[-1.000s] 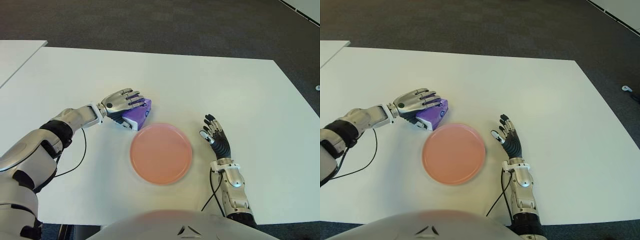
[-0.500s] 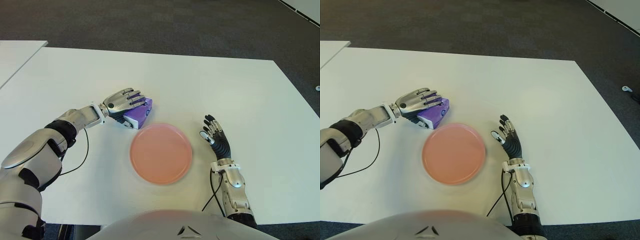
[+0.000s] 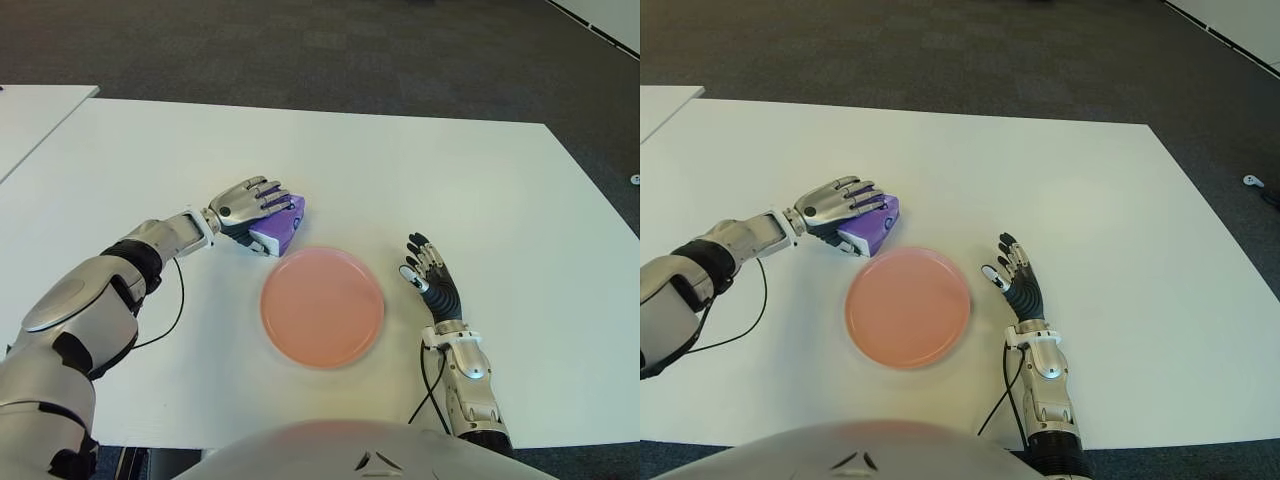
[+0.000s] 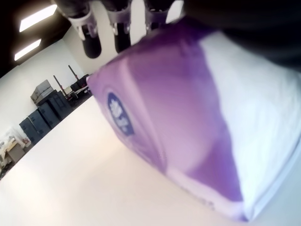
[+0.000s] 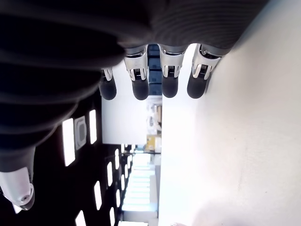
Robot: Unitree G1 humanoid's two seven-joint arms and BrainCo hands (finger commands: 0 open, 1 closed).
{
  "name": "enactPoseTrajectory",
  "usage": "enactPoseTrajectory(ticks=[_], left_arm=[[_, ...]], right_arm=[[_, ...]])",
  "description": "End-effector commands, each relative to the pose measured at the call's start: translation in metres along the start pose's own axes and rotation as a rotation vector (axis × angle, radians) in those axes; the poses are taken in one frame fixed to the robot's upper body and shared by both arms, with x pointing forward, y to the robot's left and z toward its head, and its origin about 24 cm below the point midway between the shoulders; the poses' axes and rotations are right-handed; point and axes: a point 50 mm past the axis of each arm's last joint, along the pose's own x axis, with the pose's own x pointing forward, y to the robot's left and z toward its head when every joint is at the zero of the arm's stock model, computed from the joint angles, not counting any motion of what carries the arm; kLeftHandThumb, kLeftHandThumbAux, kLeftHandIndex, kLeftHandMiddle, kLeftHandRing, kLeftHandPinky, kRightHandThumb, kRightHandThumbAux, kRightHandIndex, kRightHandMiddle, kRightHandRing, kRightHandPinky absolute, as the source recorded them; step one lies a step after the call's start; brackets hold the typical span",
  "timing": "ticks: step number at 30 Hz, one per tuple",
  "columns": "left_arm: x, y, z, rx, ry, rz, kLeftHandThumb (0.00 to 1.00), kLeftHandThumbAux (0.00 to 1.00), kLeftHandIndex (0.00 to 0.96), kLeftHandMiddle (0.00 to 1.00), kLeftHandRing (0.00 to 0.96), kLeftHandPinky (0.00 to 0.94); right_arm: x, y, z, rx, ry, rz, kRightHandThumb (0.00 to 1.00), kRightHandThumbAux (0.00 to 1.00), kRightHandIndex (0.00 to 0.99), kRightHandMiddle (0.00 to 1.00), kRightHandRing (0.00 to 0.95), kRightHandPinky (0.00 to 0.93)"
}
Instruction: Put the tissue paper into the plate.
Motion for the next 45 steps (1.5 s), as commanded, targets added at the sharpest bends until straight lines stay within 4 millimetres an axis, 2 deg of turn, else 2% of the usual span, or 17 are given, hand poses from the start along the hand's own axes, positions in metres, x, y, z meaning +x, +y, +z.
enactPoseTrajectory(ticks=[1, 13, 15, 18, 19, 20, 21, 24, 30, 45], left_arm=[[-0.0228, -0.0443, 0.0440, -0.050, -0.116, -0.224, 0.193, 0.281, 0.000, 0.000, 0.000, 0.000], [-0.0225, -0.0459, 0.0474, -0.115, -0.106, -0.233, 0.211, 0.312, 0.000, 0.000, 0.000, 0.000], [-0.0210, -0.0448, 0.0482, -0.144, -0.109, -0.228, 0.229, 0.378, 0.000, 0.048, 0.060, 0.106], [-0.0201, -0.0438, 0.0489, -0.171, -0.109, -0.221, 0.274, 0.440, 0.100, 0.286, 0.315, 0.352], [-0.0205, -0.0438, 0.0489, -0.180, -0.108, -0.220, 0.328, 0.470, 0.174, 0.363, 0.380, 0.427], [-0.0206, -0.0436, 0.0490, -0.196, -0.104, -0.219, 0.348, 0.481, 0.200, 0.391, 0.403, 0.454], [-0.0205, -0.0435, 0.0491, -0.207, -0.101, -0.219, 0.474, 0.559, 0.280, 0.468, 0.480, 0.534], [-0.0196, -0.0437, 0.0490, -0.241, -0.072, -0.225, 0.630, 0.653, 0.380, 0.587, 0.594, 0.638], [-0.0201, -0.0429, 0.0490, -0.298, -0.023, -0.191, 0.706, 0.694, 0.432, 0.691, 0.686, 0.706], [-0.0173, -0.0422, 0.0521, -0.334, -0.021, -0.203, 0.719, 0.701, 0.442, 0.774, 0.761, 0.769]], right_arm=[[-0.0112, -0.0011, -0.0167, 0.009, 0.106, -0.006, 0.000, 0.555, 0.000, 0.000, 0.000, 0.000], [-0.0118, -0.0025, -0.0167, 0.009, 0.101, -0.007, 0.000, 0.571, 0.000, 0.000, 0.000, 0.000], [-0.0118, -0.0024, -0.0167, 0.012, 0.101, -0.008, 0.000, 0.582, 0.000, 0.000, 0.000, 0.000], [-0.0119, -0.0026, -0.0166, 0.010, 0.100, -0.009, 0.000, 0.586, 0.000, 0.000, 0.000, 0.000], [-0.0119, -0.0026, -0.0166, 0.008, 0.099, -0.009, 0.000, 0.587, 0.000, 0.000, 0.000, 0.000], [-0.0120, -0.0026, -0.0164, 0.008, 0.098, -0.011, 0.000, 0.587, 0.000, 0.000, 0.000, 0.000], [-0.0121, -0.0026, -0.0162, 0.008, 0.097, -0.012, 0.000, 0.586, 0.000, 0.000, 0.000, 0.000], [-0.0122, -0.0028, -0.0159, 0.010, 0.095, -0.014, 0.000, 0.584, 0.000, 0.000, 0.000, 0.000], [-0.0123, -0.0034, -0.0154, -0.003, 0.092, -0.010, 0.000, 0.588, 0.000, 0.000, 0.000, 0.000], [-0.0119, -0.0034, -0.0147, 0.002, 0.085, -0.014, 0.000, 0.618, 0.000, 0.000, 0.000, 0.000]])
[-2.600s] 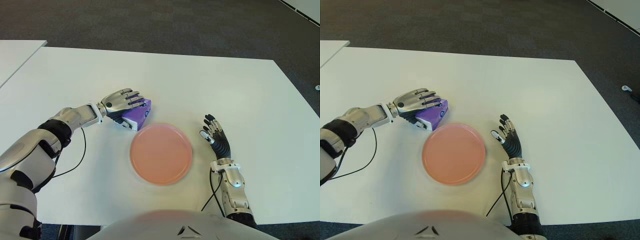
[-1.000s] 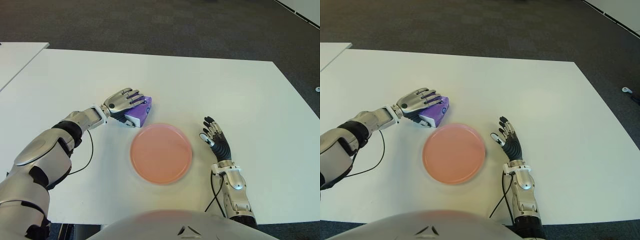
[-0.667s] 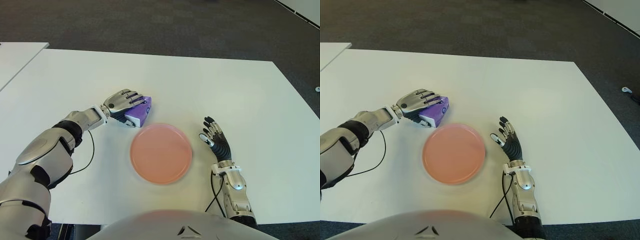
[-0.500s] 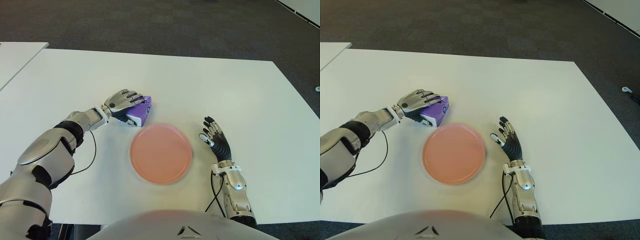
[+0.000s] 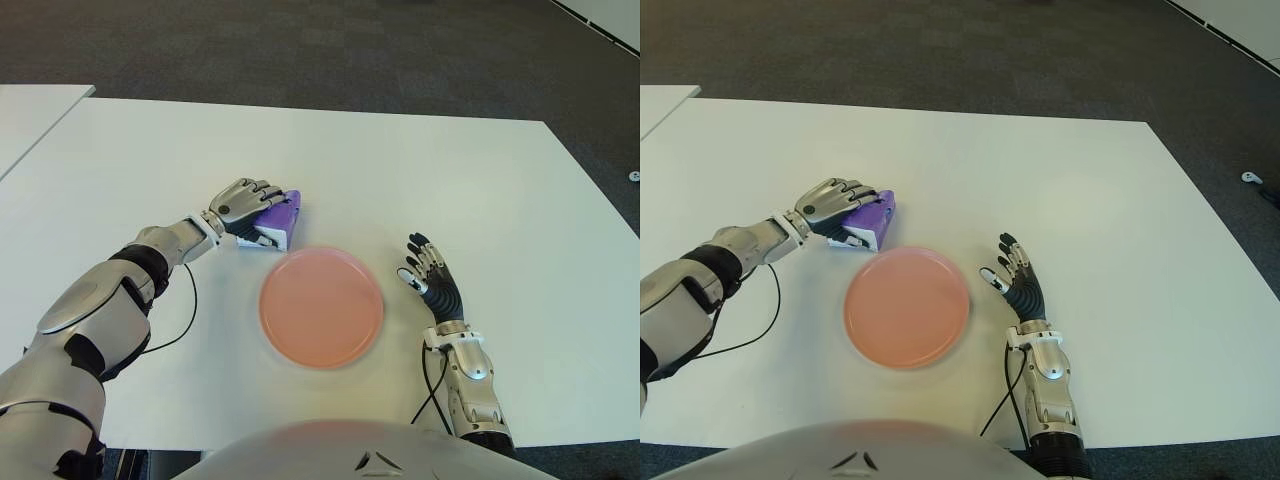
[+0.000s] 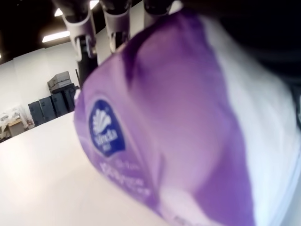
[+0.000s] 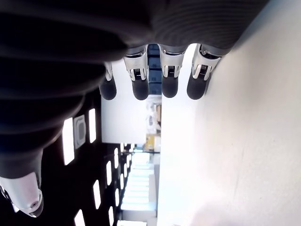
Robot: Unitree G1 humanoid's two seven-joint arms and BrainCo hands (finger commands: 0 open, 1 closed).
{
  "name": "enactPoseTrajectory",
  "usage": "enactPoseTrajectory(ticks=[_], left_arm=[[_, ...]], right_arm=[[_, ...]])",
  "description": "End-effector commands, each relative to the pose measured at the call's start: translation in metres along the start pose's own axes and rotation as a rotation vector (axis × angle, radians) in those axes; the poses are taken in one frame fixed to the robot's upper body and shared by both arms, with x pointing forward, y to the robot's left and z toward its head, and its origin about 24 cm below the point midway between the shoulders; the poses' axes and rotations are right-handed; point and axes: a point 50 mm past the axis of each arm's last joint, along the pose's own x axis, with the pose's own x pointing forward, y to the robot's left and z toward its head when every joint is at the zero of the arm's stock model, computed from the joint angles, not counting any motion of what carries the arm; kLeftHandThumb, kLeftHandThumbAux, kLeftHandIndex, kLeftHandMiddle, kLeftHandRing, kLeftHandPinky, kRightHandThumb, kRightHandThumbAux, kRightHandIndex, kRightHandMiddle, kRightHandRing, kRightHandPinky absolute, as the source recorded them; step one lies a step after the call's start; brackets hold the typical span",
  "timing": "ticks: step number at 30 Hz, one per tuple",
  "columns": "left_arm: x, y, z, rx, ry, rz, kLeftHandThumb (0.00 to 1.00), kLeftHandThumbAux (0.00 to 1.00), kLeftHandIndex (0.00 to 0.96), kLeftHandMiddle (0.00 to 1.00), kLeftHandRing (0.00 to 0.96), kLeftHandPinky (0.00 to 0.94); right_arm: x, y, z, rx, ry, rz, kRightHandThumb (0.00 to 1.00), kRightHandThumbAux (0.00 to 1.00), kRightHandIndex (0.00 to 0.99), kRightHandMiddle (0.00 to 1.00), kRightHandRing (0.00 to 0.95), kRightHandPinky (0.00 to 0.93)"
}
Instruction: Put the tissue paper into the plate.
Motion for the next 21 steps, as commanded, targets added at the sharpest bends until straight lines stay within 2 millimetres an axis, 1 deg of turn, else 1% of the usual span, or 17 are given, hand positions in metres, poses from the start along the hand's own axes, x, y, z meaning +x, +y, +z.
enactPoseTrajectory(ticks=[1, 8, 21], left_arm=[[-0.0303, -0.0529, 0.0326, -0.054, -0.088, -0.315, 0.719, 0.701, 0.442, 0.776, 0.763, 0.771], [-0.0310, -0.0563, 0.0346, -0.085, -0.065, -0.334, 0.720, 0.700, 0.443, 0.803, 0.786, 0.781], [-0.0314, -0.0571, 0.0343, -0.100, -0.046, -0.324, 0.718, 0.700, 0.443, 0.816, 0.787, 0.775]], right_arm=[[-0.0110, -0.0011, -0.0160, 0.010, 0.091, -0.013, 0.000, 0.617, 0.000, 0.000, 0.000, 0.000], [-0.0109, -0.0020, -0.0157, 0.002, 0.087, -0.010, 0.000, 0.610, 0.000, 0.000, 0.000, 0.000], [-0.0089, -0.0039, -0.0196, 0.004, 0.084, -0.007, 0.000, 0.667, 0.000, 0.000, 0.000, 0.000]])
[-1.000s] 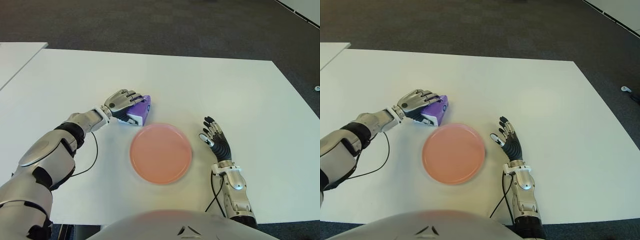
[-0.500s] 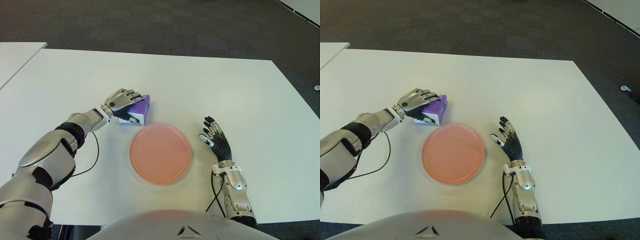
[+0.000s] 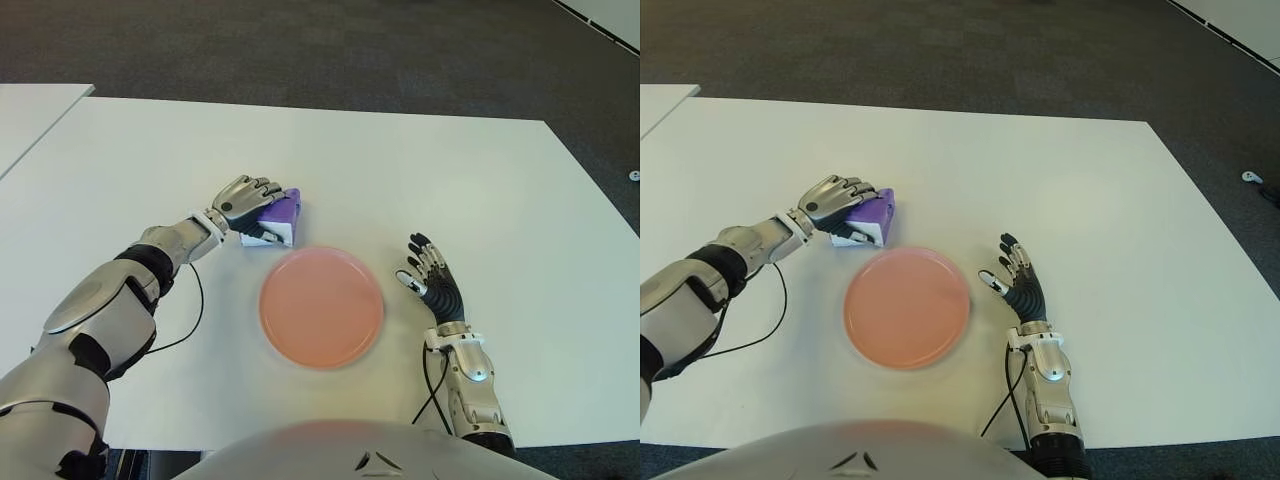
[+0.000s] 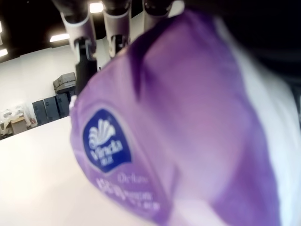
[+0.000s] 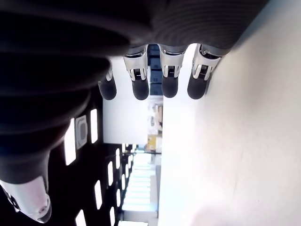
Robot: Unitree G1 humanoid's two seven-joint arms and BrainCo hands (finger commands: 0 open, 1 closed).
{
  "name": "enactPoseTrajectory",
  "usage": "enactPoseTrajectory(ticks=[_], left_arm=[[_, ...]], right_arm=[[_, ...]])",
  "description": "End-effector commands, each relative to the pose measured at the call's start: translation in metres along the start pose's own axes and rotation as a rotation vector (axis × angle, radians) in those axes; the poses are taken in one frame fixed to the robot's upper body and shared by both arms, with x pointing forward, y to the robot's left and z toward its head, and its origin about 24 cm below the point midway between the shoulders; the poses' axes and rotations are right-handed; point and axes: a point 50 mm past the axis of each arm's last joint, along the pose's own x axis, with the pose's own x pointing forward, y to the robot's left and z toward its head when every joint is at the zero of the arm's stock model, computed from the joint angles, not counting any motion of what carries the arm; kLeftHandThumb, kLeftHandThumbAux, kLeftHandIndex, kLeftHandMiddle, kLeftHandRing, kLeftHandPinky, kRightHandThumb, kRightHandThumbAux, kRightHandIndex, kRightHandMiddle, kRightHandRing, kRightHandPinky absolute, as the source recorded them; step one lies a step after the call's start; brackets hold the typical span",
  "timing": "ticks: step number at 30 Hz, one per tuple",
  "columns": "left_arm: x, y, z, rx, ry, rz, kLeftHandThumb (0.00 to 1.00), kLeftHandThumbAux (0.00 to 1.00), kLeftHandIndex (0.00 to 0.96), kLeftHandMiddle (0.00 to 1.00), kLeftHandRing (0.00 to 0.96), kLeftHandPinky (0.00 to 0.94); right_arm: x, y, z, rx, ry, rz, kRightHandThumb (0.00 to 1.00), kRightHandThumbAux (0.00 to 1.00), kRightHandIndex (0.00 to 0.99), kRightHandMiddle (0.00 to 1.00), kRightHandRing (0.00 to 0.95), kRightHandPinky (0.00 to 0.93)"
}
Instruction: Put the tissue paper into the plate.
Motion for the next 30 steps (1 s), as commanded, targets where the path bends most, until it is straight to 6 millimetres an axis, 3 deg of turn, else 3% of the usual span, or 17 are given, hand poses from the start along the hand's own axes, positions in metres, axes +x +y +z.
enactPoseTrajectory(ticks=[1, 12, 21, 30], left_arm=[[-0.039, -0.059, 0.027, -0.045, -0.066, -0.354, 0.718, 0.700, 0.443, 0.814, 0.786, 0.771], [-0.040, -0.058, 0.023, -0.038, -0.042, -0.331, 0.717, 0.700, 0.443, 0.774, 0.754, 0.718], [-0.034, -0.054, 0.018, -0.059, 0.008, -0.335, 0.716, 0.701, 0.443, 0.772, 0.754, 0.735], [-0.021, -0.020, -0.012, -0.105, 0.086, -0.224, 0.716, 0.701, 0.442, 0.763, 0.747, 0.725]], right_arm=[[-0.010, -0.002, -0.020, 0.010, 0.103, -0.003, 0.000, 0.667, 0.000, 0.000, 0.000, 0.000], [-0.010, -0.003, -0.022, 0.009, 0.096, 0.007, 0.000, 0.673, 0.000, 0.000, 0.000, 0.000], [-0.008, -0.003, -0.023, 0.011, 0.095, 0.004, 0.000, 0.690, 0.000, 0.000, 0.000, 0.000], [-0.005, -0.002, -0.024, 0.007, 0.084, 0.013, 0.000, 0.689, 0.000, 0.000, 0.000, 0.000]])
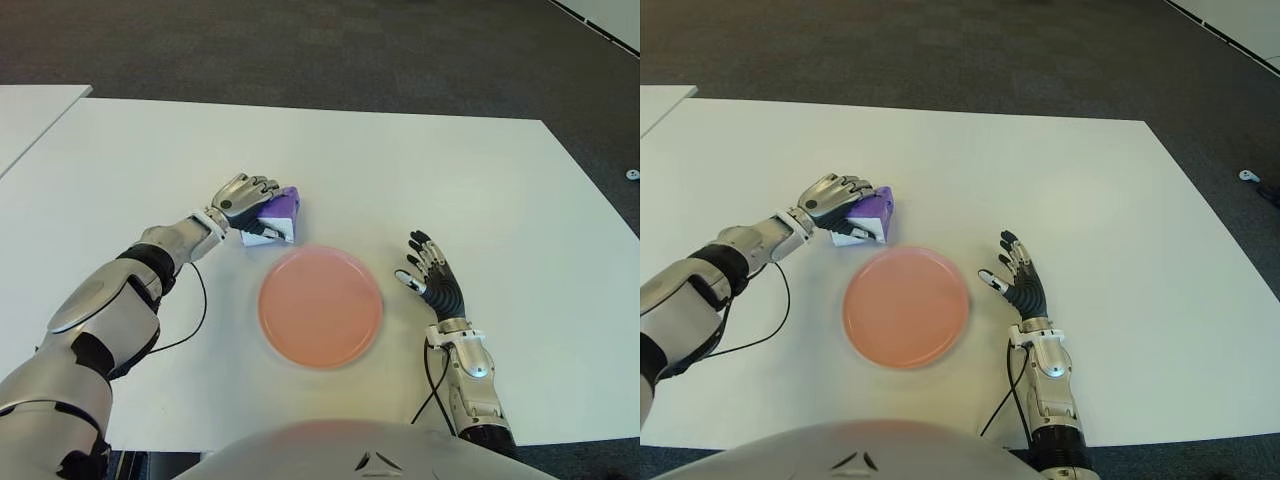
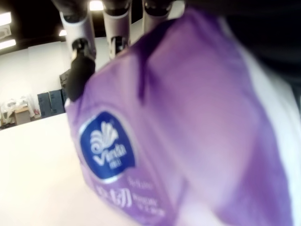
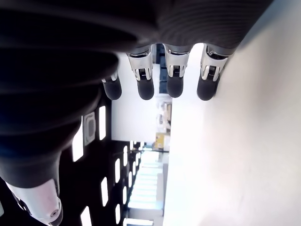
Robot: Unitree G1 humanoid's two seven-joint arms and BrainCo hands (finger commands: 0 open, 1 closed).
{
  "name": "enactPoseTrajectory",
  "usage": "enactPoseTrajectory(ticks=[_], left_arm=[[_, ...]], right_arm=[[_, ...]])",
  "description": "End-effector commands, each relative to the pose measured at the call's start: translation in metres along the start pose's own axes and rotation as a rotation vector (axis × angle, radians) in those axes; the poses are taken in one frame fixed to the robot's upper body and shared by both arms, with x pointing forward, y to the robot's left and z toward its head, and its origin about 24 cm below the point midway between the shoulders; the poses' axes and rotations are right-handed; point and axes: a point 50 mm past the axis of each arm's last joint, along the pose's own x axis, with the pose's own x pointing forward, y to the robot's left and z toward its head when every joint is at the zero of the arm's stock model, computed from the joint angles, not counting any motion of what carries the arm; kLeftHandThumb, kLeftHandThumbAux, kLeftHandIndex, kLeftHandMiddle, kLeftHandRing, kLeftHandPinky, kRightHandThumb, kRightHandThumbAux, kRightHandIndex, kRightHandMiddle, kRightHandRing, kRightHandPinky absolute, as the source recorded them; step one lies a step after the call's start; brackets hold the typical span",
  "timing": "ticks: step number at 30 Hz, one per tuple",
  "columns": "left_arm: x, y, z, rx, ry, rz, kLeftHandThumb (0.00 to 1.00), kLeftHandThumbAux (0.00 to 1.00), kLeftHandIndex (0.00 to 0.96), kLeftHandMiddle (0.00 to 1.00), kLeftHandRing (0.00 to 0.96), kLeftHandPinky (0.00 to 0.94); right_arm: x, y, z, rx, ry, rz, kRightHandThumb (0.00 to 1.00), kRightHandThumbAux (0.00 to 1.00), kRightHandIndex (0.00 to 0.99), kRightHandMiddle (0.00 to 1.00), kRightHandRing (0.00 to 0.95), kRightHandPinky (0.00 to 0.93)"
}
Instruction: Put the tissue paper into the plate.
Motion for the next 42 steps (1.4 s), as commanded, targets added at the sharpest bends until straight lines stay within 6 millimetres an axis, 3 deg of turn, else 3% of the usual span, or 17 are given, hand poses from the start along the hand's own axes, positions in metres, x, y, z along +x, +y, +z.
enactPoseTrajectory(ticks=[1, 5, 15, 21, 26, 42], left_arm=[[-0.025, -0.027, -0.008, -0.034, 0.047, -0.212, 0.716, 0.701, 0.442, 0.762, 0.746, 0.723], [-0.017, -0.015, -0.014, -0.071, 0.099, -0.153, 0.716, 0.701, 0.442, 0.769, 0.748, 0.729], [0.005, 0.047, -0.034, -0.152, 0.115, 0.086, 0.721, 0.699, 0.444, 0.800, 0.776, 0.758], [0.010, 0.073, -0.037, -0.214, 0.096, 0.216, 0.725, 0.698, 0.444, 0.816, 0.795, 0.789], [0.012, 0.097, -0.032, -0.259, 0.036, 0.349, 0.727, 0.698, 0.444, 0.825, 0.809, 0.813], [0.012, 0.121, 0.007, -0.319, -0.151, 0.483, 0.733, 0.696, 0.444, 0.842, 0.831, 0.834]], right_arm=[[-0.012, 0.001, -0.022, 0.024, 0.119, -0.001, 0.000, 0.688, 0.000, 0.000, 0.000, 0.000], [-0.011, 0.001, -0.023, 0.033, 0.128, -0.003, 0.000, 0.688, 0.000, 0.000, 0.000, 0.000], [-0.009, 0.002, -0.023, 0.020, 0.128, -0.007, 0.000, 0.668, 0.000, 0.000, 0.000, 0.000], [-0.007, 0.003, -0.020, 0.009, 0.118, -0.006, 0.000, 0.641, 0.000, 0.000, 0.000, 0.000], [-0.007, 0.004, -0.018, 0.005, 0.106, -0.004, 0.000, 0.635, 0.000, 0.000, 0.000, 0.000], [-0.008, 0.004, -0.026, 0.009, 0.132, -0.009, 0.000, 0.647, 0.000, 0.000, 0.000, 0.000]])
